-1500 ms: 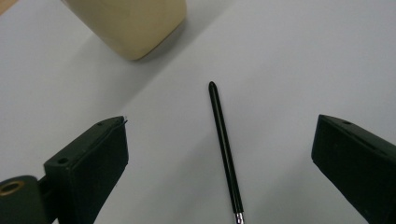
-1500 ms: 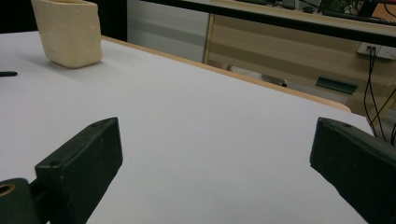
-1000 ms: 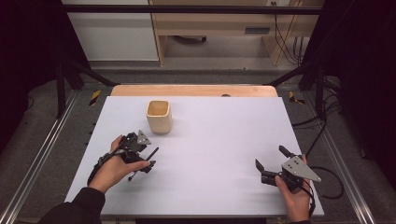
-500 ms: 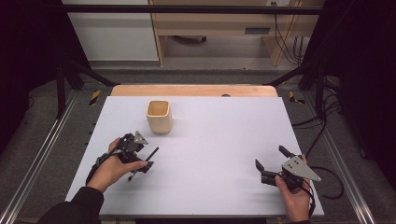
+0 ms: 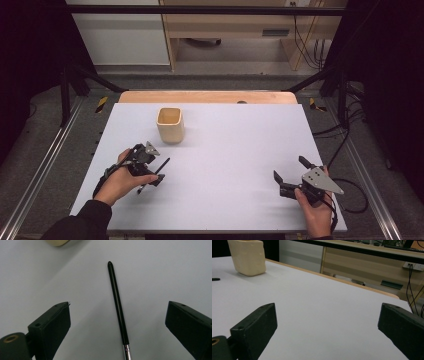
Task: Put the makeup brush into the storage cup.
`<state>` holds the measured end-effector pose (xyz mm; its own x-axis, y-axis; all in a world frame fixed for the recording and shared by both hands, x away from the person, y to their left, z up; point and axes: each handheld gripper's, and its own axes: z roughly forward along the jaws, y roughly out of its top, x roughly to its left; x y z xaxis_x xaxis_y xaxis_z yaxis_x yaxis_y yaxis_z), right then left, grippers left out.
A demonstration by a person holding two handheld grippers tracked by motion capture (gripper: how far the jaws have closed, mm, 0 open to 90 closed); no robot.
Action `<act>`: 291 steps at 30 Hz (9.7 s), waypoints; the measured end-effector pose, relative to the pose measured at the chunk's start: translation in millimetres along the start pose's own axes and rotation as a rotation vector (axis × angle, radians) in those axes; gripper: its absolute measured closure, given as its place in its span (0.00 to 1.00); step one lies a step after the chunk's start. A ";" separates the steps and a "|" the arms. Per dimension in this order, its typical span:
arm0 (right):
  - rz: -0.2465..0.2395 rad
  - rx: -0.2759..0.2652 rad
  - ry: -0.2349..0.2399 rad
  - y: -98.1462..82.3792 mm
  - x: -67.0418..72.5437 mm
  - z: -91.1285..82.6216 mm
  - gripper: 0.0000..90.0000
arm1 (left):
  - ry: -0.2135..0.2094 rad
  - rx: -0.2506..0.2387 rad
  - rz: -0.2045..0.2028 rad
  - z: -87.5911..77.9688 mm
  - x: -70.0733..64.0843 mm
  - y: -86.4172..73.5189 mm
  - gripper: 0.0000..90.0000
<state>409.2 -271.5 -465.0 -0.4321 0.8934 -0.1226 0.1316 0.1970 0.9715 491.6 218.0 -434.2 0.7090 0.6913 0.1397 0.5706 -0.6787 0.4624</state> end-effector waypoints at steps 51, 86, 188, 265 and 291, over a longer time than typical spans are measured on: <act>-0.006 0.006 -0.004 -0.4 0.0 0.8 0.03 | -0.058 0.131 -0.045 -0.1 0.3 -7.6 0.71; -0.008 0.008 -0.004 -0.4 0.5 1.1 0.03 | -0.098 0.164 -0.009 5.5 -1.5 -11.6 0.93; -0.860 0.001 0.132 76.7 142.1 89.4 0.07 | -0.109 0.023 0.357 -42.6 -51.5 113.4 0.94; -1.180 0.012 0.199 71.7 179.3 115.7 0.91 | -0.136 0.046 0.425 -43.6 -71.5 125.5 0.93; -1.089 0.083 0.188 58.3 149.6 113.3 0.93 | -0.044 -0.246 0.208 -67.5 -26.4 91.7 0.46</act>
<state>453.3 -80.7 -449.7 -0.4807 0.1519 -0.8636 -0.3451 0.8726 0.3456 497.2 154.3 -336.4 0.8201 0.5292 0.2178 0.2981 -0.7199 0.6268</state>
